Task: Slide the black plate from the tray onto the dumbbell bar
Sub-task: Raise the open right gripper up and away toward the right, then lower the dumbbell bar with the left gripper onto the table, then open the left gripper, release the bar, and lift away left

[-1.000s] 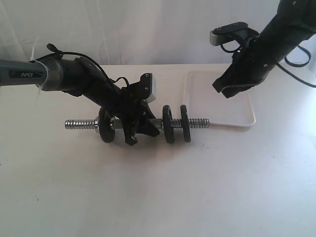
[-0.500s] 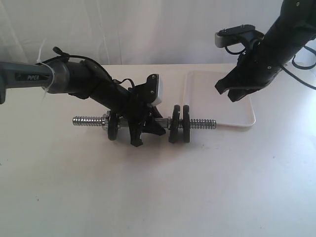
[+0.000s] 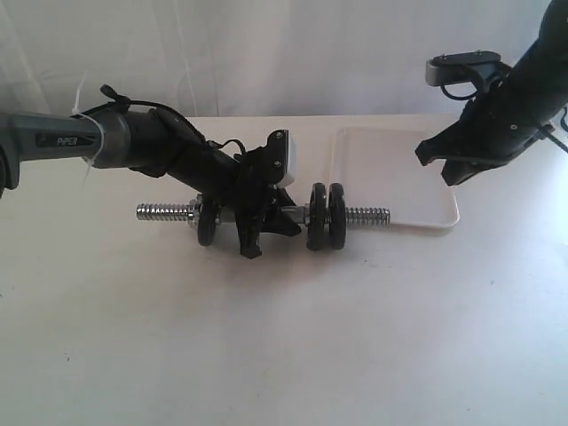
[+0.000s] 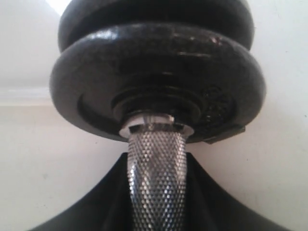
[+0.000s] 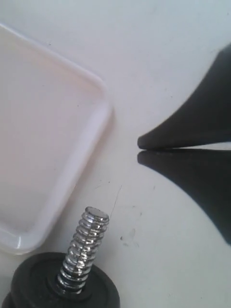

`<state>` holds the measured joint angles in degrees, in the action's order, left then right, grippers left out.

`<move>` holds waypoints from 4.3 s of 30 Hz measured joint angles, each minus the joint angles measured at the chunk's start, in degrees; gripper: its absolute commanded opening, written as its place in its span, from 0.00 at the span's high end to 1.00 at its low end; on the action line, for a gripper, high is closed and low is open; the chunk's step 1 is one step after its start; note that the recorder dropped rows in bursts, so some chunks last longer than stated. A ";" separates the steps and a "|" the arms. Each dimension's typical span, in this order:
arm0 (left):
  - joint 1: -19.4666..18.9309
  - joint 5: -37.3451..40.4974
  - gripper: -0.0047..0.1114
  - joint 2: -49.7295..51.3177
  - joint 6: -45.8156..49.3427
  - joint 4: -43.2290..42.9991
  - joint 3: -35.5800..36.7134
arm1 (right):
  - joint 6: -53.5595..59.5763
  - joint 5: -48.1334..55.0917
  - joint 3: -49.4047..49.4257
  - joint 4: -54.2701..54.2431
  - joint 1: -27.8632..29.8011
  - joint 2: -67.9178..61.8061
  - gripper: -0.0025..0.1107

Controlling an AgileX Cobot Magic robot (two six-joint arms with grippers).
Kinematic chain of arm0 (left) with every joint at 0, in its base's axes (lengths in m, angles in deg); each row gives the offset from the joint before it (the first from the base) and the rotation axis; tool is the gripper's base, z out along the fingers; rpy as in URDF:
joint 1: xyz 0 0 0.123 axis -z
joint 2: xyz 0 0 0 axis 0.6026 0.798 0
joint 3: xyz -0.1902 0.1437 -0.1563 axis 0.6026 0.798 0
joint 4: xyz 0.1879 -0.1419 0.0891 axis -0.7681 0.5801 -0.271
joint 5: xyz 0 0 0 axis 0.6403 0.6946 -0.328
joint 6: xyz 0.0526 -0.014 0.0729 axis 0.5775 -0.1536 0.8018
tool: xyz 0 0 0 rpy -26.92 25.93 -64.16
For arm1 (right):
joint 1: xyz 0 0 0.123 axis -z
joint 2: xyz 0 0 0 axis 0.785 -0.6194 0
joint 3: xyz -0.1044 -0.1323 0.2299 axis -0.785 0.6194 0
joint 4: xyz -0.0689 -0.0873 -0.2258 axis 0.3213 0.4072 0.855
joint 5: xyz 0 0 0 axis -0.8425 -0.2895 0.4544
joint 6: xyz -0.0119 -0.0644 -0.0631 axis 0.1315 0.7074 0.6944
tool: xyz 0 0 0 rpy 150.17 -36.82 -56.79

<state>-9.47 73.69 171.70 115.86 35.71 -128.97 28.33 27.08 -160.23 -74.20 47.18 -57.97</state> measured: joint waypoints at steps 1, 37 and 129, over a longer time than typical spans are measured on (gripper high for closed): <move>0.00 -0.10 0.96 0.00 0.31 0.04 0.00 | -0.33 -0.07 0.47 0.19 0.13 0.15 0.98; 3.60 -1.66 0.96 -4.00 5.92 -15.28 0.56 | -4.70 -10.04 17.17 -0.37 0.27 16.92 0.98; -3.13 24.17 0.96 -31.16 -86.66 -49.60 3.09 | -6.02 -7.14 23.98 0.95 0.27 19.77 0.98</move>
<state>-12.60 97.86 140.54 29.21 -13.89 -125.88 22.32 19.94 -136.26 -73.25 47.44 -38.20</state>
